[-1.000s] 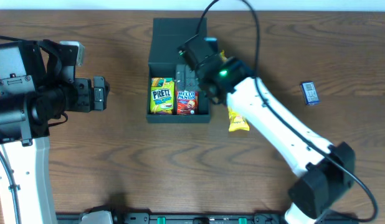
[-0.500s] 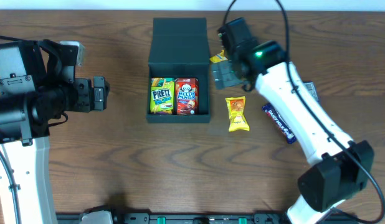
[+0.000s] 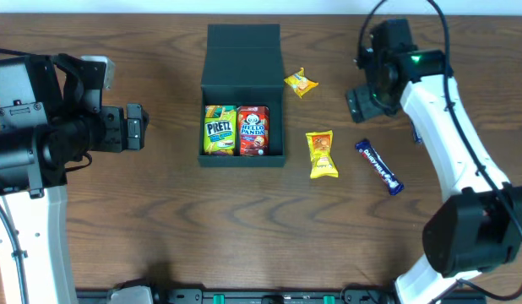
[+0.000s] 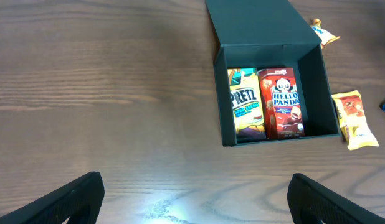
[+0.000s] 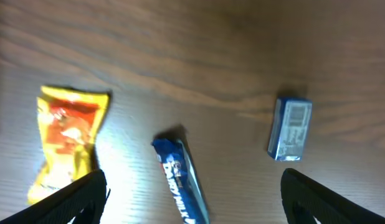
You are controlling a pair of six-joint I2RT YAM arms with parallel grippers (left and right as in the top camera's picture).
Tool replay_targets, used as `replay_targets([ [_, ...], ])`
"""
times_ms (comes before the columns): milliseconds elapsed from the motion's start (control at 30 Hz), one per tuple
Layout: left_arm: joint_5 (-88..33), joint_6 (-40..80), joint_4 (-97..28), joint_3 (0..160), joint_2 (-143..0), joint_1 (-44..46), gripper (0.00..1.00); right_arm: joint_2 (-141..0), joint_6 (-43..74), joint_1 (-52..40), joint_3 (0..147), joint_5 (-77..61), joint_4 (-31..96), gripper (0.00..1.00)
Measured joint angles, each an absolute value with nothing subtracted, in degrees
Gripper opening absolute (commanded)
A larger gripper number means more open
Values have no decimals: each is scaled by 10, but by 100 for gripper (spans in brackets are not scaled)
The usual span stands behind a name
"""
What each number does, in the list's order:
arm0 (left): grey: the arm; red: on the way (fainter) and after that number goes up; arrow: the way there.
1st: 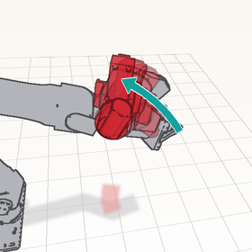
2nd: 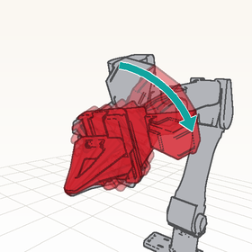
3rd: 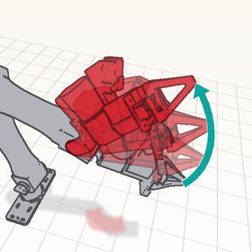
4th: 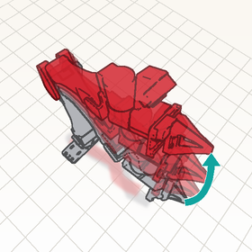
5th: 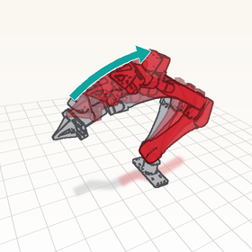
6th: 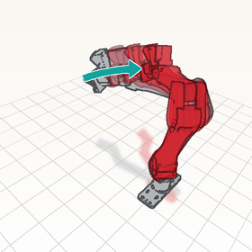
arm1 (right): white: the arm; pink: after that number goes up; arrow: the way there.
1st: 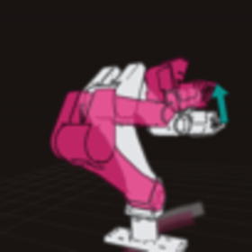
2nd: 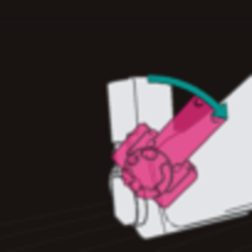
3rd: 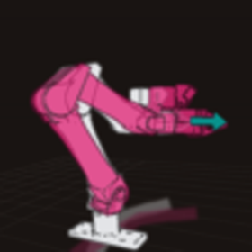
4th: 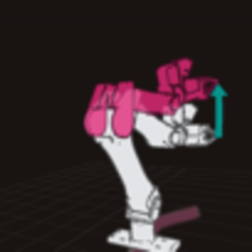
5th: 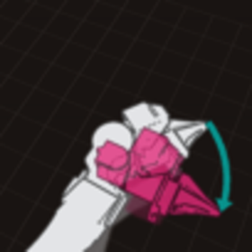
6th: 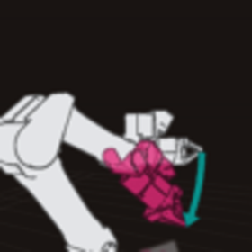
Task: Pack container
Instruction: 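Open the right gripper and withdraw toward the Dairy Milk bar, then grasp the blue Dairy Milk bar with the right gripper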
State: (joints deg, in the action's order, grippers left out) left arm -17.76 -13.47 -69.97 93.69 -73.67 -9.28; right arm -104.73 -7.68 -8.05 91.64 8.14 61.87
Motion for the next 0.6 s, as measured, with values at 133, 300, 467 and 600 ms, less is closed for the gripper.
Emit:
replay_targets([
  [133,-178,-135,-700,937,-737,-93,95,-1047,-95,-78,862,74,601,86],
  [300,-178,-135,-700,937,-737,-93,95,-1047,-104,-78,804,71,576,81],
  [467,-178,-135,-700,937,-737,-93,95,-1047,-112,-78,748,50,546,78],
  [600,-178,-135,-700,937,-737,-93,95,-1047,-115,-78,709,34,510,78],
])
